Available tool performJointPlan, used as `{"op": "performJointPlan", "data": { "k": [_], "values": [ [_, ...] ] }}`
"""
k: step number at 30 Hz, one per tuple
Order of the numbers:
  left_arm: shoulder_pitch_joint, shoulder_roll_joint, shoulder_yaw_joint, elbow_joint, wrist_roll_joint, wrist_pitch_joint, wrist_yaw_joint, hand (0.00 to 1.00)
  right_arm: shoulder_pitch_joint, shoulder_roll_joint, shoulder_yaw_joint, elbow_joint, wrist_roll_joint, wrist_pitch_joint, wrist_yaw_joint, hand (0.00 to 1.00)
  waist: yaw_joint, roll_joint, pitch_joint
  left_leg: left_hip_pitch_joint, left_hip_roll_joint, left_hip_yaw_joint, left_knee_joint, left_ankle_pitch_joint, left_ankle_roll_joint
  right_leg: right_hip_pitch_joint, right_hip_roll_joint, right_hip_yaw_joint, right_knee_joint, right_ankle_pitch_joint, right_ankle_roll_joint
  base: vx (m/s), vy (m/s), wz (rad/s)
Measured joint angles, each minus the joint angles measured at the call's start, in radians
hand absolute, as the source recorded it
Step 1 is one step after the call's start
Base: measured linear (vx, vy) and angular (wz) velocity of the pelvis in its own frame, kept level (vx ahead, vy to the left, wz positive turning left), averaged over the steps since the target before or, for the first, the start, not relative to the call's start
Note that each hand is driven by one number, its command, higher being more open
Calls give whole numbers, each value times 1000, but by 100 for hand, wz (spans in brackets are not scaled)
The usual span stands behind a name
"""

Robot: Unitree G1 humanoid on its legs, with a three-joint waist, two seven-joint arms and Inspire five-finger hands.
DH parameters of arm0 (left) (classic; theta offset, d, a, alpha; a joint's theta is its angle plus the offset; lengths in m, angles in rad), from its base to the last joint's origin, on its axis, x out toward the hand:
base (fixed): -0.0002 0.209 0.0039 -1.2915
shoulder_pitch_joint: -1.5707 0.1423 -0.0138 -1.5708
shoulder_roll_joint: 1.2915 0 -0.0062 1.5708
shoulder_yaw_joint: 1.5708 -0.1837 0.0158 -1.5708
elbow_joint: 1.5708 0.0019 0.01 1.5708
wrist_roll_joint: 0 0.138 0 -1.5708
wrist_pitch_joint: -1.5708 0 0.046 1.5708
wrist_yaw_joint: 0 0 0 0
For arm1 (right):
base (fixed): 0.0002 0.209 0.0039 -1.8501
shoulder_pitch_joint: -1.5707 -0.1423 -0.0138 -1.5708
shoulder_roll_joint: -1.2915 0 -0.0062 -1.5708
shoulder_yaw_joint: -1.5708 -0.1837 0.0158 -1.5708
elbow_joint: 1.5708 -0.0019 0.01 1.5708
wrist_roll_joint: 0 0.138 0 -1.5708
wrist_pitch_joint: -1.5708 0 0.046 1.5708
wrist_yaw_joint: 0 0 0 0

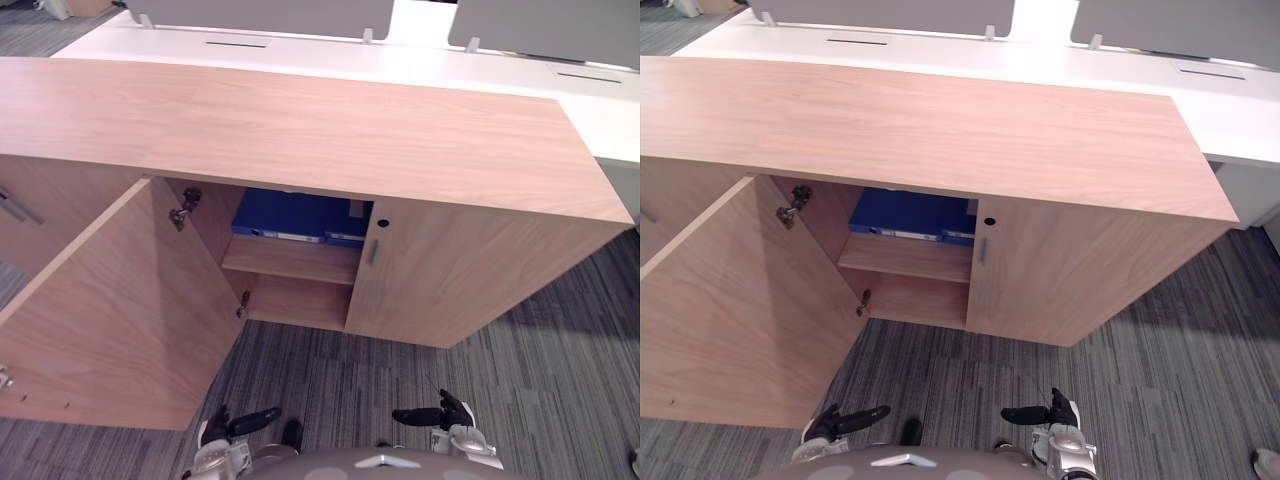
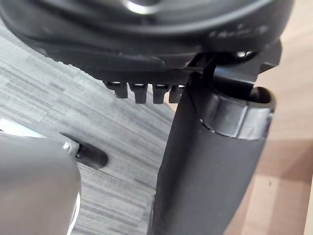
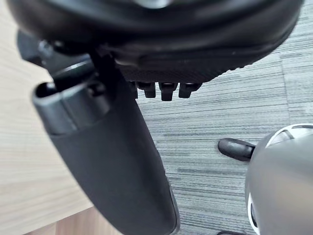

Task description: Walk over to the cabinet, pick up the folder, carry it to the office cabinet, place the folder inside the office cabinet, then close the office cabinet door

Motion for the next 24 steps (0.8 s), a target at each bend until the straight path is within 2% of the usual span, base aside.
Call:
{"op": "performJointPlan", "data": {
  "k": [6, 9, 11, 17, 24],
  "values": [
    [52, 16, 172, -110, -113, -13, 39, 100, -52, -2, 7, -1, -7, 0, 0, 100, 33, 1, 1, -17, -8, -56, 0, 1, -1, 2, -7, -57, 30, -34, 0, 40, -41, 31],
    [53, 49, 250, -175, -158, -25, 60, 100, -77, -15, 47, -9, -15, 0, 2, 100, 67, 3, 2, -23, -16, -91, 0, 3, -4, 17, -10, -94, 33, -42, -2, 48, -39, 35],
    [61, 60, 271, -220, -171, -27, 65, 100, -87, -15, 51, -12, -15, 0, 2, 100, 72, 5, 3, -20, -22, -108, 0, 3, -4, 30, -13, -110, 33, -47, -2, 46, -34, 33],
    [59, 133, 292, -388, -171, -56, 72, 100, -108, -43, 123, -30, -16, -3, 4, 100, 120, 14, 11, -24, -30, -133, -1, 4, -4, 34, -18, -128, 44, -64, -13, 22, -21, 13],
    [42, 211, 320, -437, -168, -81, 76, 100, -102, -45, 123, -30, -36, -3, 12, 100, 124, 12, 15, -23, -31, -136, -1, 2, -1, 33, -21, -126, 52, -69, -19, 6, -6, 1]
  ]
}}
